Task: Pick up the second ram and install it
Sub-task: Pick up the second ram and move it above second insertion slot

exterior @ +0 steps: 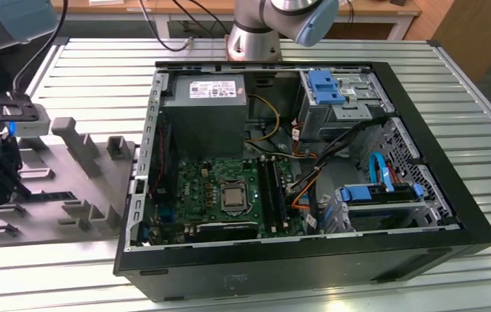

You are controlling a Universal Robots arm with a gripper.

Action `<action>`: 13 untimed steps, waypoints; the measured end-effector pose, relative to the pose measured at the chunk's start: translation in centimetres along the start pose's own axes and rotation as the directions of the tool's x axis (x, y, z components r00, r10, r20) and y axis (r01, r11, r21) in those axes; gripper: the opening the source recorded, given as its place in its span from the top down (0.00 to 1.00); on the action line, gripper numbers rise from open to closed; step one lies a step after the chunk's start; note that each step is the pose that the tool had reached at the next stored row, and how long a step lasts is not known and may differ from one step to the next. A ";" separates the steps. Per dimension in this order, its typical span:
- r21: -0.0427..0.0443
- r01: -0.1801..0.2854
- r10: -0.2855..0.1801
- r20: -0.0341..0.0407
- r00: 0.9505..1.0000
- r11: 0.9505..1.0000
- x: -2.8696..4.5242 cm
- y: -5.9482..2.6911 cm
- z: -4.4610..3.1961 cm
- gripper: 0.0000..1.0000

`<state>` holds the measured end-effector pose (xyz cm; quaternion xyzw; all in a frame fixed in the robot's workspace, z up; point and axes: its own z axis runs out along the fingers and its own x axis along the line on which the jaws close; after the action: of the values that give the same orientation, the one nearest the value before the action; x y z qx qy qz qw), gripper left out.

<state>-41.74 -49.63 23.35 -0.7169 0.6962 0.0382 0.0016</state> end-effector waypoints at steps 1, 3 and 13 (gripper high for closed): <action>0.000 0.000 0.000 0.000 1.000 1.000 -0.01 0.01 -0.18 0.87; 0.000 0.000 0.000 0.000 1.000 1.000 -0.03 0.03 -0.57 0.87; 0.000 0.000 0.000 0.000 1.000 1.000 -0.21 0.19 -3.72 0.87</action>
<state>-41.74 -49.63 27.08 -0.7168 0.6962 0.0382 0.0016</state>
